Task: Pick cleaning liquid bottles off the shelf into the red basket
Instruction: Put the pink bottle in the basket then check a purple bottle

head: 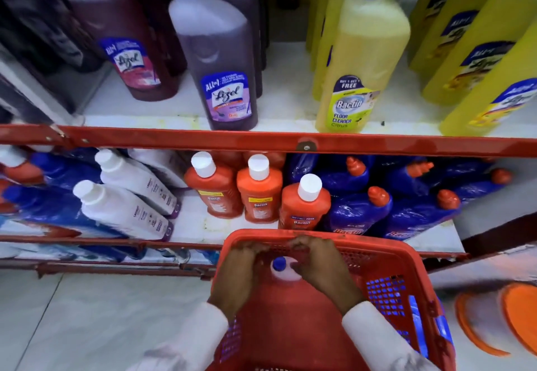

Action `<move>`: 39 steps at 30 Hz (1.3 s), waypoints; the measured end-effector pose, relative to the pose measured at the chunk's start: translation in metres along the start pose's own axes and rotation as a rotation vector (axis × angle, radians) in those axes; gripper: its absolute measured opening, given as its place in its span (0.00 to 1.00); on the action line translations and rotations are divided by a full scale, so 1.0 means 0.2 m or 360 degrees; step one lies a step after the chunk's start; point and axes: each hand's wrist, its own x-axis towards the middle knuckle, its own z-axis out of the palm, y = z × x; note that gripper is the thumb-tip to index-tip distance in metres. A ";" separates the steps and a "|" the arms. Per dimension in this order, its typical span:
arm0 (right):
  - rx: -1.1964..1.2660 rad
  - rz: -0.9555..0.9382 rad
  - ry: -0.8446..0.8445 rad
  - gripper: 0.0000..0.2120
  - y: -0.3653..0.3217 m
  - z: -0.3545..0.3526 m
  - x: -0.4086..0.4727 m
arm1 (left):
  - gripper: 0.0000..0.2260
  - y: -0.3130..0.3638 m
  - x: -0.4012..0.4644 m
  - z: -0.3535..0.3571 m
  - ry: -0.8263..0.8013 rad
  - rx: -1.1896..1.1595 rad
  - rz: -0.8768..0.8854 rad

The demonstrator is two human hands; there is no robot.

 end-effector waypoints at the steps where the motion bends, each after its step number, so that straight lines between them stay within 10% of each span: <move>1: -0.0013 -0.0055 0.0073 0.18 -0.09 -0.07 -0.01 | 0.16 0.07 0.00 -0.12 0.0071 0.0143 0.0151; 6: 0.0097 -0.0364 0.0505 0.12 -0.56 -0.38 -0.03 | 0.09 0.27 0.09 -0.62 0.0826 0.0531 0.0695; 11: 0.0307 -0.0700 0.1087 0.13 -0.95 -0.44 0.04 | 0.15 0.27 0.24 -0.92 0.1155 0.0669 0.0548; 20: 0.0523 -0.0390 0.1253 0.50 -1.42 -0.35 0.36 | 0.16 0.07 0.43 -0.98 0.0993 0.0680 0.0280; 31: 0.1112 -0.0506 0.1373 0.42 -1.50 -0.48 0.42 | 0.14 0.08 0.44 -1.02 0.0894 0.0746 0.0286; 35: 0.1863 -0.0928 0.0886 0.35 -1.51 -0.61 0.32 | 0.14 0.09 0.44 -1.02 0.0893 0.0764 0.0295; 39: 0.2439 -0.1232 -0.0420 0.39 -1.53 -0.69 0.19 | 0.16 0.09 0.44 -1.03 0.0883 0.0742 0.0318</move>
